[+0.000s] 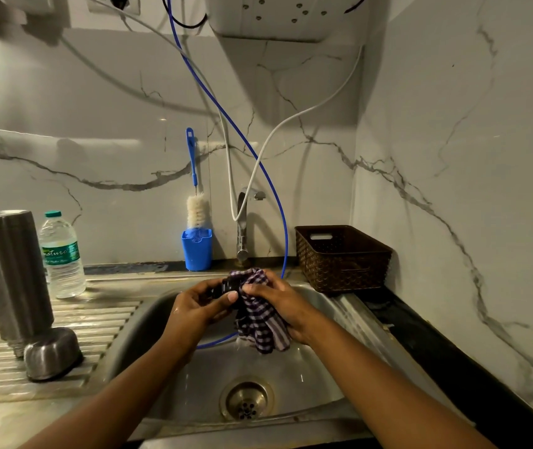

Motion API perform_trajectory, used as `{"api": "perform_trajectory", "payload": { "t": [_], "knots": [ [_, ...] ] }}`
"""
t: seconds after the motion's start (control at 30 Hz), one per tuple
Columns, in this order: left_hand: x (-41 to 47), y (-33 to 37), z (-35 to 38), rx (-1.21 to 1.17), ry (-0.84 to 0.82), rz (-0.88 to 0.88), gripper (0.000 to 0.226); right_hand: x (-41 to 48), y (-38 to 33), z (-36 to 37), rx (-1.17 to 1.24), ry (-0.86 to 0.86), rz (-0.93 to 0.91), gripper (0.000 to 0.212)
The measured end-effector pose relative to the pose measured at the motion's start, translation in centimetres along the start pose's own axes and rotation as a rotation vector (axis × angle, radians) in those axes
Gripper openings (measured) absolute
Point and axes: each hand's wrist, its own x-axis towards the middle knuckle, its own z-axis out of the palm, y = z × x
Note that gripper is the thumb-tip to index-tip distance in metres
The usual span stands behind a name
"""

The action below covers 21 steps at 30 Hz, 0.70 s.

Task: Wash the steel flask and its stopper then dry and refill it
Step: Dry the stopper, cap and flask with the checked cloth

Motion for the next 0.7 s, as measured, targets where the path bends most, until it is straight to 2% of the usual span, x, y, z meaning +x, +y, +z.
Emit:
{"api": "perform_trajectory", "payload": {
  "t": [0.1,0.2,0.4,0.47,0.53,0.6,0.7],
  "knots": [
    [0.1,-0.2,-0.1,0.017,-0.025,-0.011,0.038,-0.1,-0.2,0.1,-0.050,0.026,-0.023,0.028],
    [0.4,-0.2,-0.3,0.143,-0.046,0.090,0.050,0.3,-0.3,0.5,0.032,0.103,-0.075,0.023],
    [0.2,0.2,-0.5,0.570,-0.075,0.292,0.054,0.9,0.2,0.6,0.126,0.170,0.025,0.024],
    [0.1,0.2,-0.5,0.545,-0.060,0.269,0.052,0.7,0.2,0.6,0.022,0.180,0.000,0.028],
    [0.2,0.2,-0.6,0.396,-0.045,0.172,0.047,0.2,-0.2,0.7,-0.121,0.176,-0.085,0.030],
    [0.3,0.1,-0.5,0.243,-0.033,0.067,0.044,-0.1,-0.4,0.6,-0.294,0.177,-0.203,0.028],
    [0.5,-0.1,-0.3,0.195,-0.052,0.007,0.044,-0.2,-0.7,0.4,-0.452,0.155,-0.310,0.021]
  ]
}}
